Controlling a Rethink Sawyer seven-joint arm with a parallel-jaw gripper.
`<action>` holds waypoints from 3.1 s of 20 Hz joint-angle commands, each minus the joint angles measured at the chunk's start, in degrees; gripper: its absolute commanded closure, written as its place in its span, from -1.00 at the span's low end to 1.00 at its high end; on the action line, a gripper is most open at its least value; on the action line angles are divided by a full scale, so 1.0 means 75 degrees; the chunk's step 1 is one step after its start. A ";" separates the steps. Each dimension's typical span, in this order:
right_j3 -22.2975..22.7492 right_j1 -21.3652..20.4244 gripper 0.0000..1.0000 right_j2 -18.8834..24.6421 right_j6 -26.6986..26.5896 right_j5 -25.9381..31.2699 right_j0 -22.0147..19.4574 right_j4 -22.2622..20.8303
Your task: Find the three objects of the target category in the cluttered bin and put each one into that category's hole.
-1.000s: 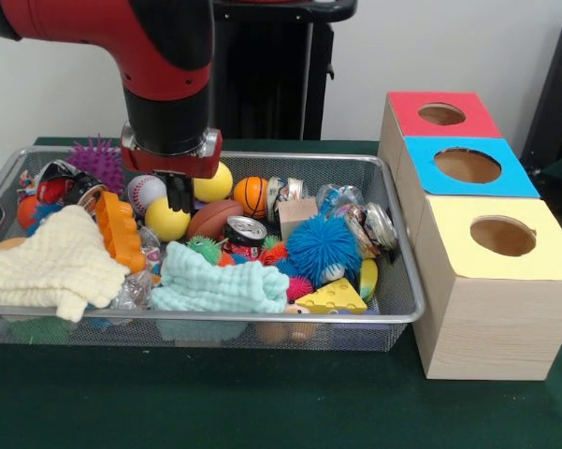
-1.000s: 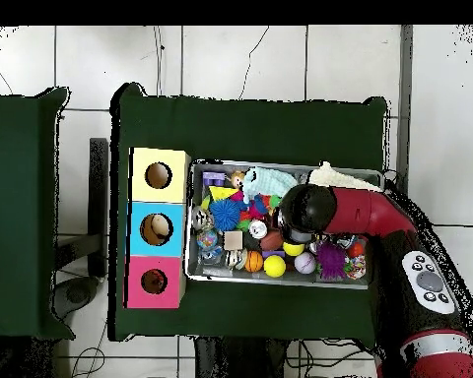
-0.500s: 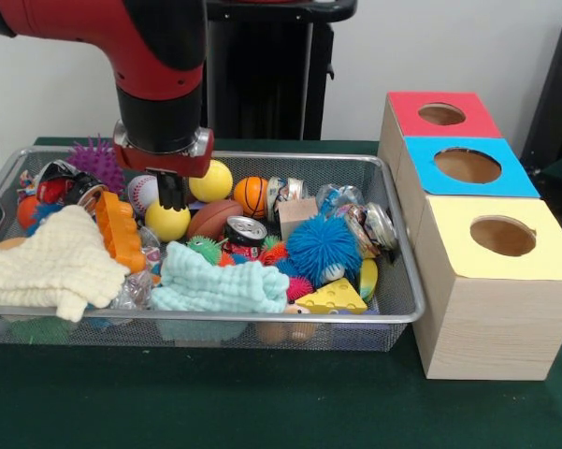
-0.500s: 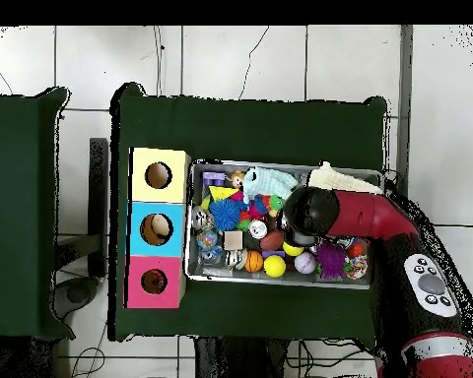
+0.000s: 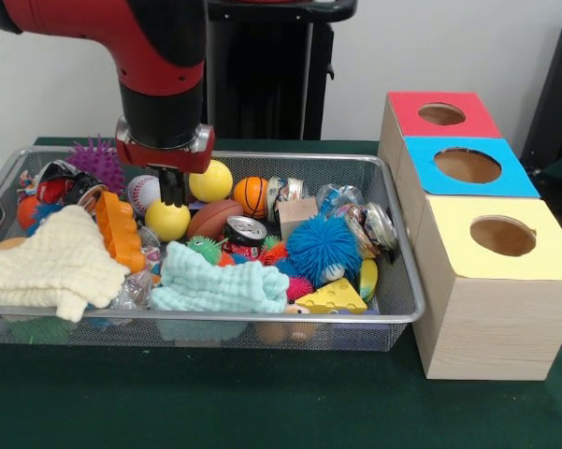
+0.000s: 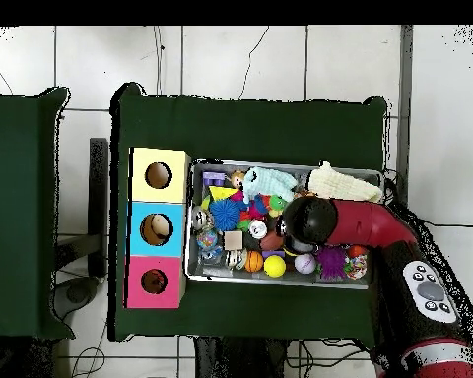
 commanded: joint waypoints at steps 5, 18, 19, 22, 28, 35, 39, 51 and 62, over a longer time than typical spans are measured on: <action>0.1923 0.0265 1.00 -0.0274 0.1231 -0.2309 -0.0468 -0.0025; 0.2035 0.0006 1.00 -0.0439 0.0434 -0.2157 -0.0703 0.0104; 0.2134 -0.0056 1.00 -0.0454 0.0392 -0.2250 -0.0794 0.0058; 0.2314 -0.0140 1.00 -0.0421 0.0242 -0.2357 -0.1114 -0.0010; 0.2252 0.0144 1.00 -0.0446 0.0477 -0.2585 -0.1125 -0.0036; 0.2322 0.0193 1.00 -0.0680 0.0914 -0.3132 -0.0916 -0.0032; 0.2396 0.0134 1.00 -0.0908 0.1261 -0.3449 -0.0661 0.0068; 0.2654 0.0262 1.00 -0.0901 0.1385 -0.3775 -0.0486 0.0532; 0.1364 0.2122 1.00 -0.1071 0.1389 -0.5178 -0.0281 0.0535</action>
